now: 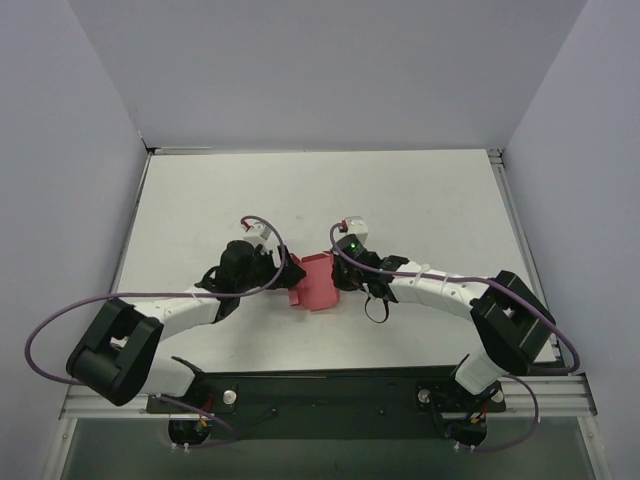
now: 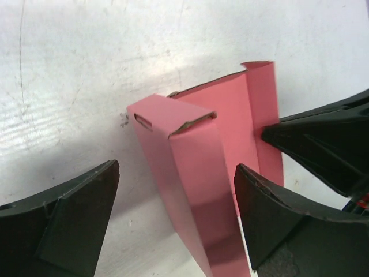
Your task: Fold the paper box
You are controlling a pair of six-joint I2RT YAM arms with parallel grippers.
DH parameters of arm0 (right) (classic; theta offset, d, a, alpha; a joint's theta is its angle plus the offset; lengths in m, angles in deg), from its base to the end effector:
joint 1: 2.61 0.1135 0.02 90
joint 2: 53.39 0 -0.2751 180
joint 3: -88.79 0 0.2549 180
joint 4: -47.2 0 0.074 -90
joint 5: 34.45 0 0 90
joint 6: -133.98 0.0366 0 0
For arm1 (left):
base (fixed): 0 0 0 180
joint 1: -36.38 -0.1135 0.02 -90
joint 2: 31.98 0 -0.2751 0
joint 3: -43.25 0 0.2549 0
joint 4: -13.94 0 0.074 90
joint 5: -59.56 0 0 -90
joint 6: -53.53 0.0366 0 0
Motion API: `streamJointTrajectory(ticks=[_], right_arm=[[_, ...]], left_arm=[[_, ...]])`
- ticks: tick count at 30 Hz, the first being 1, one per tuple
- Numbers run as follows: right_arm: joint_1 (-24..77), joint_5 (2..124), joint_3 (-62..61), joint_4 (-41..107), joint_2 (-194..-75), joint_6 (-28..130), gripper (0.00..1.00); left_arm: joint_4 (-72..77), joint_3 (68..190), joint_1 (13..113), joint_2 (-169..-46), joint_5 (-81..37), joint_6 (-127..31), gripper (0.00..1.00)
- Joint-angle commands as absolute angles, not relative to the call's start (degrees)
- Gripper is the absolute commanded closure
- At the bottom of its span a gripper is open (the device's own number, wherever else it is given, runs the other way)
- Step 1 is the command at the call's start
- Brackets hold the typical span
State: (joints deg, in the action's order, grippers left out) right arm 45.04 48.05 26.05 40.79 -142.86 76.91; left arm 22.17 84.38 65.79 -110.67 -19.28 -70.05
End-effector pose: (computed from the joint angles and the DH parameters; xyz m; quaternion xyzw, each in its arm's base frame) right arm 0.2309 0.2462 0.2136 -0.0815 0.8743 0.2633 0.3996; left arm 0.2264 -0.1358 0.1740 0.0178 0.8602 -0.3342 0.3848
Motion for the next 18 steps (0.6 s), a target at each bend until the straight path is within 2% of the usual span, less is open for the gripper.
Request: streamJointTrajectory(ticks=[1, 10, 18], right_arm=[[45.02, 43.34, 21.39, 34.65, -139.96, 67.20, 1.00], [47.48, 38.86, 17.62, 30.07, -136.27, 44.52, 1.00], [54.24, 26.13, 11.46, 26.20, -144.34, 25.10, 1.00]], left_arm=[[18.54, 89.64, 65.47, -104.32, -22.16, -66.53, 0.07], [9.29, 88.25, 65.65, -92.19, -26.48, -62.04, 0.07], [6.12, 84.91, 65.91, -83.49, -27.09, -64.33, 0.07]])
